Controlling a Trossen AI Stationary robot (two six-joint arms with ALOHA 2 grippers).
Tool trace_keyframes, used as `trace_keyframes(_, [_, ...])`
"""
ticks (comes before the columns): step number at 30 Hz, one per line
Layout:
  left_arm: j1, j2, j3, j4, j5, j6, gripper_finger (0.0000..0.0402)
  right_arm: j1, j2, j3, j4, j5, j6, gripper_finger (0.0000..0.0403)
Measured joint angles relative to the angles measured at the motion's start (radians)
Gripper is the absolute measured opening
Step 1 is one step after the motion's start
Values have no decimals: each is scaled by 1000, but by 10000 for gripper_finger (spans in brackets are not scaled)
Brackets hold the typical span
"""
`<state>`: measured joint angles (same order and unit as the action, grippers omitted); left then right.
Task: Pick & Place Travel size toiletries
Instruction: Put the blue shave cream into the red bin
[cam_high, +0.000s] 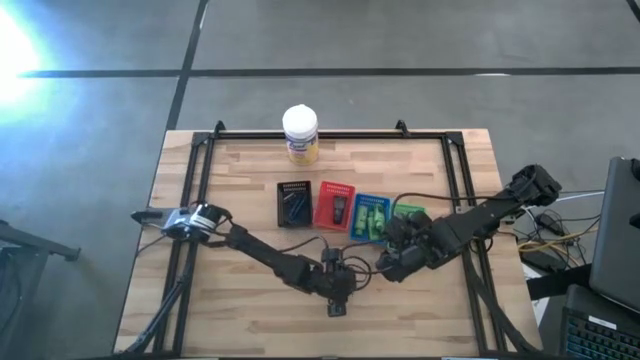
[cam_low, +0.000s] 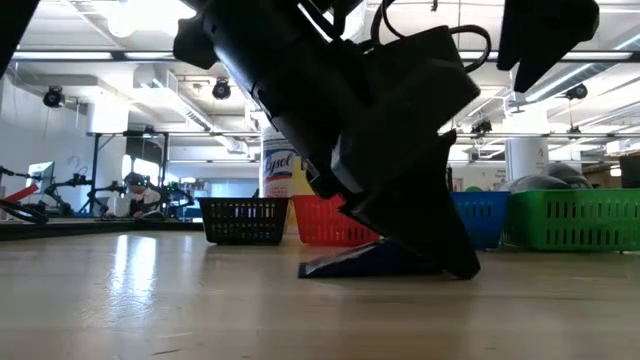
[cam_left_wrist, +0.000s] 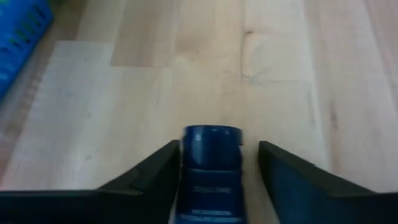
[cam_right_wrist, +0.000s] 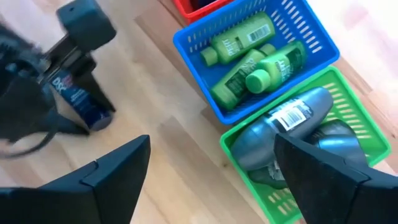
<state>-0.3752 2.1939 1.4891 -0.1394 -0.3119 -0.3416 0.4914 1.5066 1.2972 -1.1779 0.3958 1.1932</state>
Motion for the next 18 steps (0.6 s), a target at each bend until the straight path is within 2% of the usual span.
trace_keyframes(6, [10,-13,8,-52,-32,-20,126,24,-15,0,-3,2,-1,317])
trace_keyframes(9, [14,-48,18,-175,-53,-97,123,45,-32,0,-30,47,72,307])
trace_keyframes(13, [25,-160,5,-290,-150,-272,123,90,-79,-1,-110,131,236,295])
trace_keyframes(18, [132,-340,-35,-284,-309,-497,123,127,-131,-2,-221,214,448,286])
